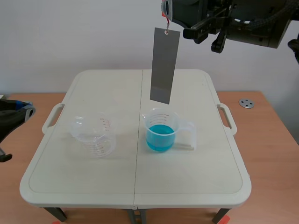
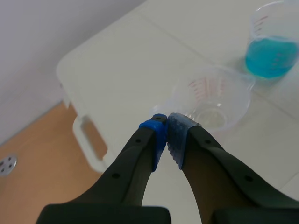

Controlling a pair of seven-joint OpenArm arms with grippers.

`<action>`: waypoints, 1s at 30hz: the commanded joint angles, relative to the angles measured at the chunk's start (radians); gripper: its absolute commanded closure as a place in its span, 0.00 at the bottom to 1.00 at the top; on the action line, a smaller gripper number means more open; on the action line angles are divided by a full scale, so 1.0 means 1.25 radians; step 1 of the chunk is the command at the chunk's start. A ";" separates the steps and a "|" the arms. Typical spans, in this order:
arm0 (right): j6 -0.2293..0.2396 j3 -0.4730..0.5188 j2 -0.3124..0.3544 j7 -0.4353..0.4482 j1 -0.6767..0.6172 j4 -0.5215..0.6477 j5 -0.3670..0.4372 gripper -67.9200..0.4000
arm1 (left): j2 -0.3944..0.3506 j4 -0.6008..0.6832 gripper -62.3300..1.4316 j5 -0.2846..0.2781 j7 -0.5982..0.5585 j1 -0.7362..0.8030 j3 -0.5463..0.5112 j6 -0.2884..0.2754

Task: Hold the metal plate by the orange handle, dip it into the blue solution, take it out and point at it, then put the plate back in the beaker on the left.
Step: 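Raise the plate and point at it, then put the plate into the left beaker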

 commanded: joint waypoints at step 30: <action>-0.007 -0.094 -0.038 0.033 0.105 0.019 0.008 0.97 | 0.137 -0.059 0.91 0.137 -0.021 0.372 -0.103 0.026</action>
